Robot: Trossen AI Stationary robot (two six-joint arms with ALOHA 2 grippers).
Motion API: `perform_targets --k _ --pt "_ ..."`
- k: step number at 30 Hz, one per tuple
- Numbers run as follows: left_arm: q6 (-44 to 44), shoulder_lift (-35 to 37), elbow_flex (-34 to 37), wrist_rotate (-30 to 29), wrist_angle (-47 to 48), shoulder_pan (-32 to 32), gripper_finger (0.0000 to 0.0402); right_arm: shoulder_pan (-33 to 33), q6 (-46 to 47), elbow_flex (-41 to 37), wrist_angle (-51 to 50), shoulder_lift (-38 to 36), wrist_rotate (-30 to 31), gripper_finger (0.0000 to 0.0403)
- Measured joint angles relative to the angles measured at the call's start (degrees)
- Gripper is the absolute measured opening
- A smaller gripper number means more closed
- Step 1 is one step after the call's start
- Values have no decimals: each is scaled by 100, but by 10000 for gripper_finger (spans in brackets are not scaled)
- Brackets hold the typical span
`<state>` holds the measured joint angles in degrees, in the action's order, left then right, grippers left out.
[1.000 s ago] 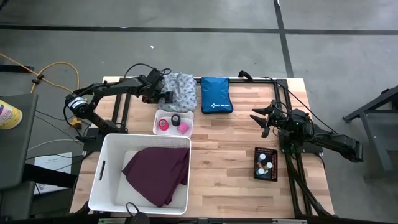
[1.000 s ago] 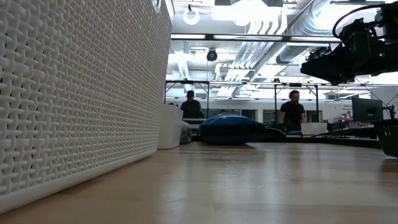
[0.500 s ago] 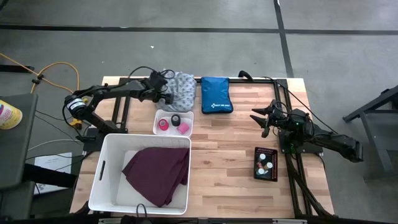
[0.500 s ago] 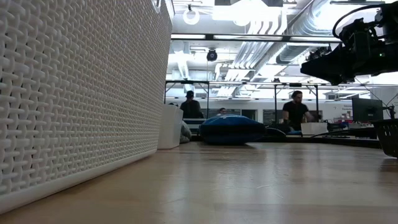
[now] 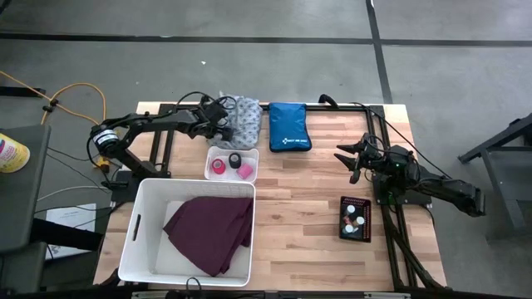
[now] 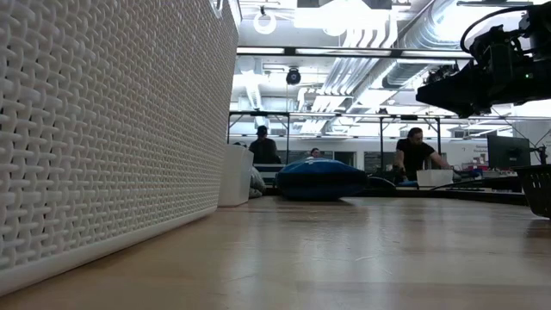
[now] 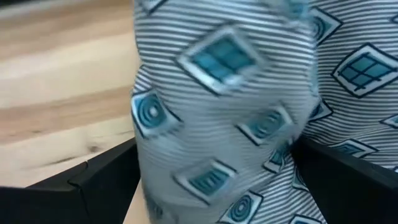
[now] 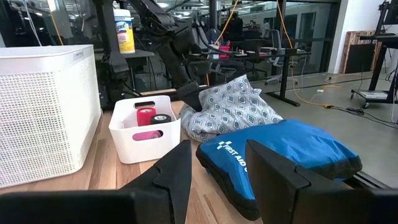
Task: Pick & place medical supplies in basket/bin
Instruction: Put the gray patient gown into the white laundry organizer
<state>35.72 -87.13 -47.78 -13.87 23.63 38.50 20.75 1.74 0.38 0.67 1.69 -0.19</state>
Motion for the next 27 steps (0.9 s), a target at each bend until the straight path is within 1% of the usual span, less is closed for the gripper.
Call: perform_targets --k 3,6,18,24,27 --pt "118 -205 -5 227 -27 14 395 -1 0 -1 0 0 0 138" --pt "186 -306 -9 265 -72 13 395 -1 0 -1 0 2 0 138" --pt "375 -328 -7 432 -37 38 395 -1 0 -2 0 0 0 138" --pt "404 -488 -16 708 56 118 395 -2 0 0 0 2 0 138" --pt "400 -523 -9 712 53 118 395 -2 0 -2 0 2 0 138"
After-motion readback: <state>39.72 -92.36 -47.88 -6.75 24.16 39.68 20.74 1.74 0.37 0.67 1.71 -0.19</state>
